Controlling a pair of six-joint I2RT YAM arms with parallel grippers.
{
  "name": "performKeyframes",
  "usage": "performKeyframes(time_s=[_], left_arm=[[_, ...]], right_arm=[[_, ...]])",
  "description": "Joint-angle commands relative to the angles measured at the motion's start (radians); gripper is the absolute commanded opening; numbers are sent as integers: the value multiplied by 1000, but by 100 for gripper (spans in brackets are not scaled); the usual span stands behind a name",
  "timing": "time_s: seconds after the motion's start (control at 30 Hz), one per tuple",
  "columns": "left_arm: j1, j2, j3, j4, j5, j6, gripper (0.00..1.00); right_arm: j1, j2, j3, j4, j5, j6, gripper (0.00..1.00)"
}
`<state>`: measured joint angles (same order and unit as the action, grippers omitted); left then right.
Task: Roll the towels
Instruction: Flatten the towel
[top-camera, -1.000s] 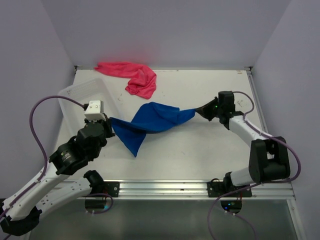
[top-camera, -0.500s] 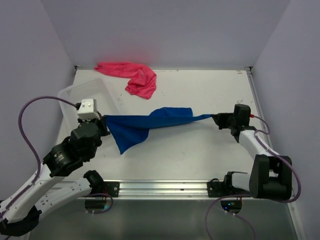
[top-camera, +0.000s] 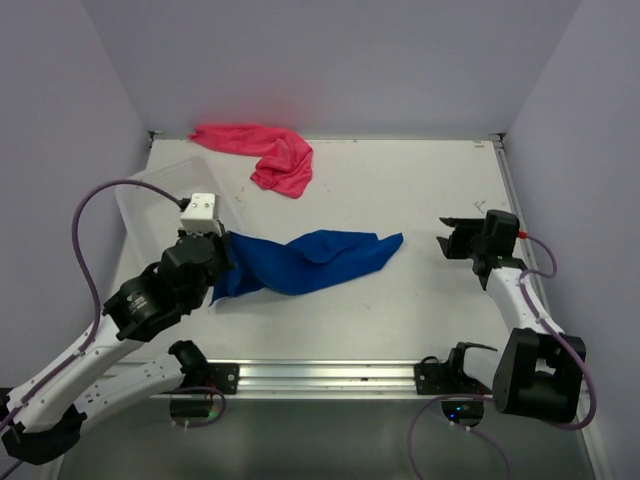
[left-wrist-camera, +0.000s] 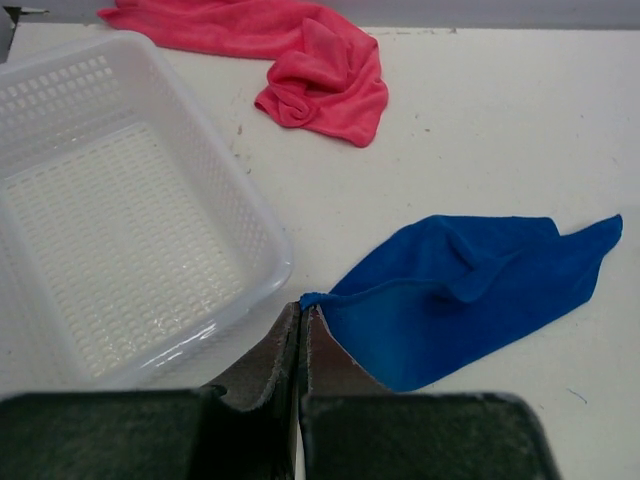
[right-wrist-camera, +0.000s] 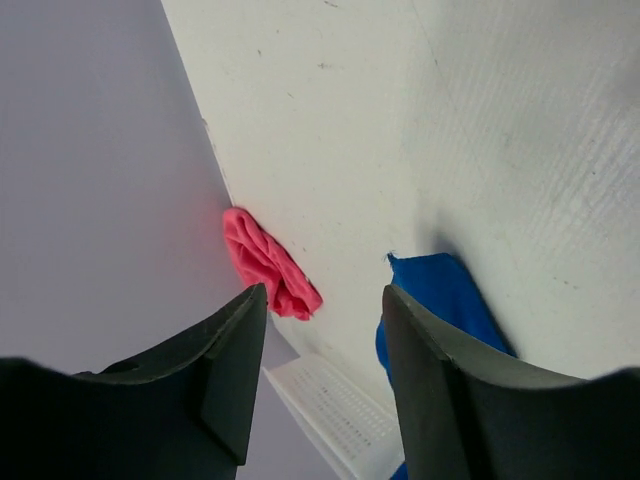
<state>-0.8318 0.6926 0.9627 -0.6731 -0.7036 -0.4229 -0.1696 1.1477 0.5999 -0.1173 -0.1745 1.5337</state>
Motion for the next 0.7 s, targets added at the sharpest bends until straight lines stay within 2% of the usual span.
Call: performKeyframes(time_s=[0.0, 0.07, 0.13, 0.17, 0.23, 0.3, 0.67], left_arm=[[0, 22, -15, 66, 82, 42, 0], [0, 22, -18, 67, 85, 49, 0], [0, 12, -13, 64, 78, 53, 0], [0, 5, -10, 61, 70, 55, 0], [0, -14, -10, 63, 67, 64, 0], [0, -24, -15, 69, 69, 72, 0], [0, -50, -28, 64, 52, 59, 0]], right_arm=[[-4, -13, 3, -21, -3, -76, 54], [-2, 1, 26, -15, -20, -151, 55], [-4, 32, 102, -51, -52, -318, 56], [-2, 93, 136, -73, -74, -449, 56], [-2, 163, 240, -194, -103, -556, 58], [-2, 246, 280, -215, -132, -669, 58], [120, 514, 458, -234, -174, -920, 56]])
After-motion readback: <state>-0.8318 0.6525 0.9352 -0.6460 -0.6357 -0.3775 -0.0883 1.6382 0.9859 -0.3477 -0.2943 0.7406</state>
